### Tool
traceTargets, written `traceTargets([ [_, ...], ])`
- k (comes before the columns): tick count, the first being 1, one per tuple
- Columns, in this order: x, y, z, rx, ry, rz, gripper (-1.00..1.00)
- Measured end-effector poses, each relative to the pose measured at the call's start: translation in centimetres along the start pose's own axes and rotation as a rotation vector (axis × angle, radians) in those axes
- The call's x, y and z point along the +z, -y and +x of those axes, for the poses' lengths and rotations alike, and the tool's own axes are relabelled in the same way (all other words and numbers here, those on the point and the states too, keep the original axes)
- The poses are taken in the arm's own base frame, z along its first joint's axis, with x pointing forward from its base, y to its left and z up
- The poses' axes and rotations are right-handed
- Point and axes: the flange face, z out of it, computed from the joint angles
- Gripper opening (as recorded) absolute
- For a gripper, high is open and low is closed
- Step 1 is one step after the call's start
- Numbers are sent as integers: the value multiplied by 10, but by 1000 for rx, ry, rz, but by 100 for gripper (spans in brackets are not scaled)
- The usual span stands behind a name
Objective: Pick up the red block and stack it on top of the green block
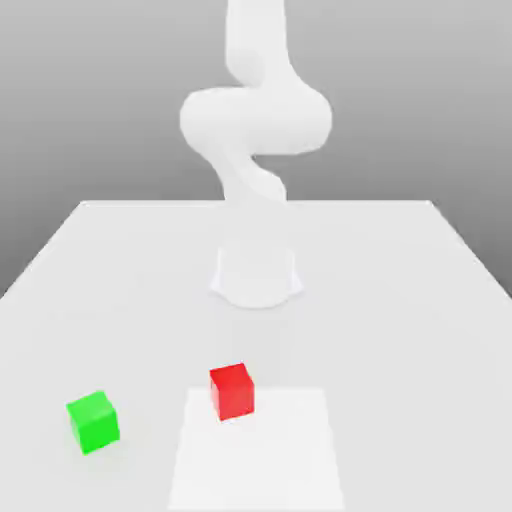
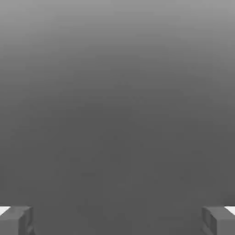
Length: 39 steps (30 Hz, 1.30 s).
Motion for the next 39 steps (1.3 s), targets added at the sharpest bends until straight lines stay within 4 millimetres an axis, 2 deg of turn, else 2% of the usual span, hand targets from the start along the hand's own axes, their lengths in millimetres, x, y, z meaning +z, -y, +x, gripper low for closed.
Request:
traceTargets([
  [4,98,-32,-23,-70,105,-106,0],
  [9,198,-92,-72,-152,252,-222,0],
  [13,260,-153,-127,-219,389,-307,0],
  [17,308,-225,-197,-285,549,-384,0],
  [19,328,-248,-221,-303,588,-400,0],
  [23,354,-269,-241,-306,600,-408,0],
  [24,360,-274,-246,-306,600,-408,-100],
  [31,361,-275,-247,-306,601,-408,-100],
  [39,319,-251,-214,-287,597,-412,-100],
])
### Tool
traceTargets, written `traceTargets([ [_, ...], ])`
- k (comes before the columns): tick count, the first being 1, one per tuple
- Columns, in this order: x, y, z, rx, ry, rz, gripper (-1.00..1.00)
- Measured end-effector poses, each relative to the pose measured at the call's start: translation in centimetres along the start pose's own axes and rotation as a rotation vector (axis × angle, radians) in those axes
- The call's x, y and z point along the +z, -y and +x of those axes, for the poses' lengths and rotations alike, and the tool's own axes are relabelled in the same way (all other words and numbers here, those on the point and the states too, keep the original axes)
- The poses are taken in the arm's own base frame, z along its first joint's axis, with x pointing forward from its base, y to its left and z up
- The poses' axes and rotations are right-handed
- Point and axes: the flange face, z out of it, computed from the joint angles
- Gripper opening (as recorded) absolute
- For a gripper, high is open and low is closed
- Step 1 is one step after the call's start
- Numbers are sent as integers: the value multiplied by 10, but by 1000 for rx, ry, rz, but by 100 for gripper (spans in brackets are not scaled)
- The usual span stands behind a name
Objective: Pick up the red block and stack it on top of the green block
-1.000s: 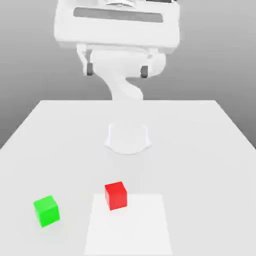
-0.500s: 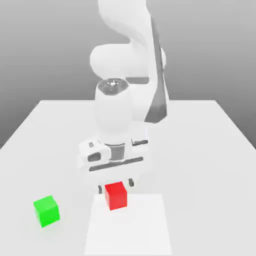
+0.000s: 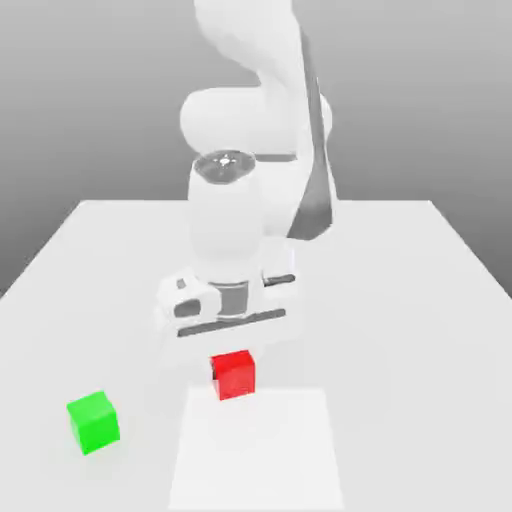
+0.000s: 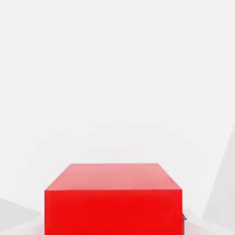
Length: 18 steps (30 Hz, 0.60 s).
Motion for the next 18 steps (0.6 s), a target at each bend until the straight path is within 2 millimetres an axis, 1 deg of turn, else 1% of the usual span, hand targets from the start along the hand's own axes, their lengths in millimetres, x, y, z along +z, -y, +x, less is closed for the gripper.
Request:
traceTargets([
  [2,-10,-19,23,92,1,3,-100],
  [3,-14,-34,37,155,2,5,-100],
  [7,-31,-106,89,410,2,5,-100],
  [9,-35,-143,107,522,0,2,-100],
  [10,-30,-150,111,541,-1,1,-100],
  [11,-21,-144,114,529,-1,0,-100],
  [14,12,-142,115,525,-1,0,-100],
  [15,20,-142,115,526,-1,-1,100],
  [18,20,-142,115,526,-1,-1,100],
])
